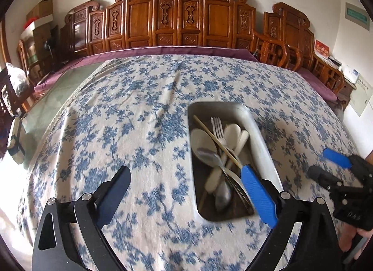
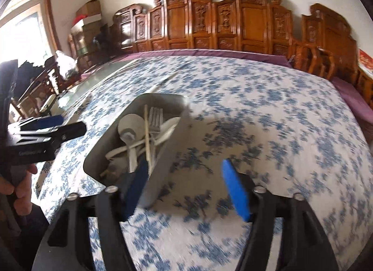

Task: Organize utensils

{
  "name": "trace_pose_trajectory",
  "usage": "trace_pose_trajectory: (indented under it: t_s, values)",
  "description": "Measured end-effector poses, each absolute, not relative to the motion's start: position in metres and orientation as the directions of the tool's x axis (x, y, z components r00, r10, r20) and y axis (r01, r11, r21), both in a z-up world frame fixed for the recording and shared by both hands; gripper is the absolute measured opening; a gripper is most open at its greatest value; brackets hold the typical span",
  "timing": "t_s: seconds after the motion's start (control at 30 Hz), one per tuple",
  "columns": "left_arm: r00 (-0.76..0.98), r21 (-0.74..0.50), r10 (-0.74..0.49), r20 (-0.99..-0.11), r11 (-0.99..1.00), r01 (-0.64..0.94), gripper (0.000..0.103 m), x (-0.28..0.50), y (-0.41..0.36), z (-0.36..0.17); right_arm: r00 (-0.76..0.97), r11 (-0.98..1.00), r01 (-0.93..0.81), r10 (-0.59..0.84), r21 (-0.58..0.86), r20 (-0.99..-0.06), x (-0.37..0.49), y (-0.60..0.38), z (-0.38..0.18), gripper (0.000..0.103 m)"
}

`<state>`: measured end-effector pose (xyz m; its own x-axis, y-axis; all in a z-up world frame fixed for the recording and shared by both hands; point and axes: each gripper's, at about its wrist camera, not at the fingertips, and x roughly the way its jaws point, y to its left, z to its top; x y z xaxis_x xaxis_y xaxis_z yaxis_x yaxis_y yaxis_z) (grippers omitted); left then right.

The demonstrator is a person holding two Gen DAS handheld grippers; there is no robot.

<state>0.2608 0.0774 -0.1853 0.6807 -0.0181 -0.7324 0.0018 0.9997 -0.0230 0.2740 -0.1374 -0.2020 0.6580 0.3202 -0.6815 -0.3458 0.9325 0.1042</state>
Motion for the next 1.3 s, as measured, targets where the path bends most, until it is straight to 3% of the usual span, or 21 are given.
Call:
trace_pose_trajectory:
  t_s: [0.1,0.27,0.7,1.3]
  values:
    - [0.667,0.0,-0.001,-0.745,1.0,0.001,0.093,0.246,0.065,-0.183,0.68,0.946,-0.309,0.289,0.094,-0.674,0.261,-0.152,-0.195,0.092]
    - [0.672,0.016,-0.005,-0.74,1.0,0.025,0.095,0.216,0.042,-0.172,0.71,0.966,-0.243,0.237,0.085,-0.663,0.232,-0.179,-0.182,0.1]
    - [0.71,0.009,-0.052,-0.702,0.997,0.082,0.095,0.159,0.004,-0.125,0.775,0.987,-0.149,0.159,0.067,-0.612,0.162,-0.225,-0.131,0.1]
    - [0.87,0.004,-0.084,-0.485,0.995,0.098,0.095,0.091,-0.017,-0.001,0.909,0.988,-0.148,0.152,0.041,-0.387,0.09,-0.226,-0.014,0.1]
